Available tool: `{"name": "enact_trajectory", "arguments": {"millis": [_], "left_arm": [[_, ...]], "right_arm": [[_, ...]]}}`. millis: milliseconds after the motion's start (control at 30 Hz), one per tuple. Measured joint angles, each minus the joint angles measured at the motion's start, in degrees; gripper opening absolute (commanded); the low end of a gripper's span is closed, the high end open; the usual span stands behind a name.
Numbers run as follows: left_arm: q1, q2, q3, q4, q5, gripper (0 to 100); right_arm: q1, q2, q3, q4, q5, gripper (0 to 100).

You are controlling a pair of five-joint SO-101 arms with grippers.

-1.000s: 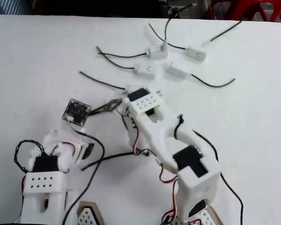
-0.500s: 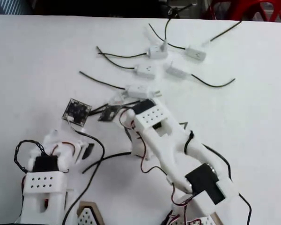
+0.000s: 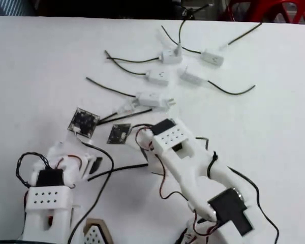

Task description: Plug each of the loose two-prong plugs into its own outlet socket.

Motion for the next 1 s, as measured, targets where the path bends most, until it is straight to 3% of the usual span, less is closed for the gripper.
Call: {"name": "enact_trajectory", "arguments": {"millis": [333,500,767,1000], "left_arm": [[0.0,0.0,0.0,0.0,0.0,29],[0.0,0.0,0.0,0.0,0.0,29],[0.0,0.0,0.0,0.0,0.0,29],[0.0,0.0,0.0,0.0,0.0,29]], "right_arm": [[-0.5,0.9,3.5,-5.4,0.3,12.8],[0.0,0.9,3.6,-5.8,0.3,1.0],[1.8,0.9,2.8,-3.8,0.0,1.7],[12.6,1.1,-4.6,-1.8,-14.7,1.7]]}}
